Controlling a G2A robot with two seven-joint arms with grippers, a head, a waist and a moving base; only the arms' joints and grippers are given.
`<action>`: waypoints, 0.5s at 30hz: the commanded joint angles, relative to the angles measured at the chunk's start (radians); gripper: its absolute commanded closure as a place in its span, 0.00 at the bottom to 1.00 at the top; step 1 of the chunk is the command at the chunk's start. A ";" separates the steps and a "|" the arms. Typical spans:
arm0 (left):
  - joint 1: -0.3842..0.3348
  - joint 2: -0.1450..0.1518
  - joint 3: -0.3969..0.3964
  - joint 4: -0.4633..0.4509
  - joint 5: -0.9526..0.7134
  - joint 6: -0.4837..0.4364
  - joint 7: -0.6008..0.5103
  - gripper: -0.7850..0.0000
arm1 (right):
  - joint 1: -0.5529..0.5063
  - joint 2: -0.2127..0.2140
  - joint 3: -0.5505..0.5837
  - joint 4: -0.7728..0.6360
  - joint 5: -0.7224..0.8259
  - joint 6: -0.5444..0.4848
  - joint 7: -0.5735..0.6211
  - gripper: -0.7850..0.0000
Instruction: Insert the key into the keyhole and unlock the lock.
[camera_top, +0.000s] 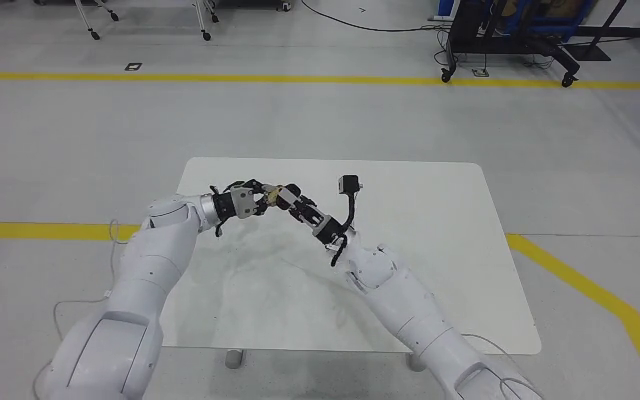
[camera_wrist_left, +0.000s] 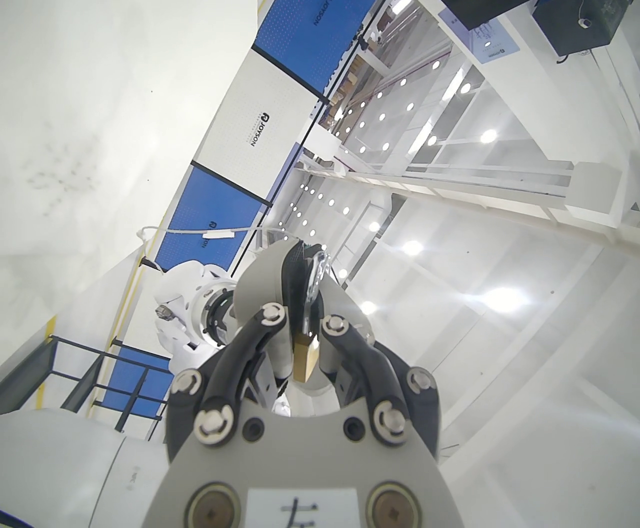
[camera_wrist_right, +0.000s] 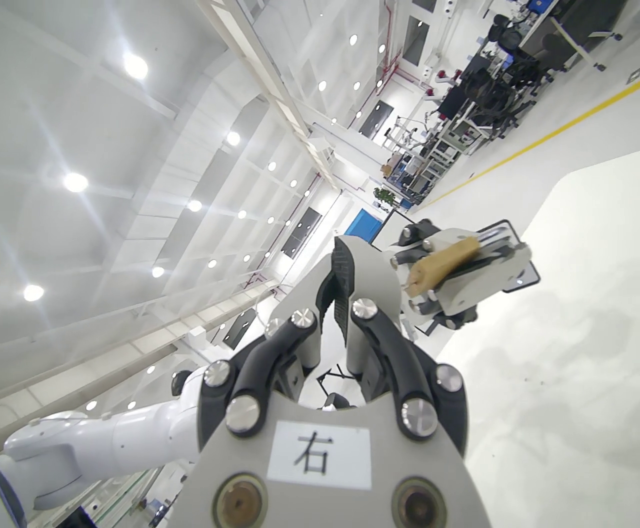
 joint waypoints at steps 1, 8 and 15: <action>-0.003 0.001 -0.001 0.006 0.000 -0.003 -0.007 1.00 | 0.003 -0.004 -0.006 0.005 -0.011 0.008 -0.020 1.00; -0.006 0.003 -0.014 0.012 -0.013 -0.053 0.000 1.00 | -0.011 -0.007 -0.008 -0.018 -0.018 -0.019 -0.021 1.00; 0.021 0.012 -0.042 -0.044 -0.015 -0.253 0.035 1.00 | -0.037 0.015 0.034 -0.068 0.178 0.003 0.234 0.65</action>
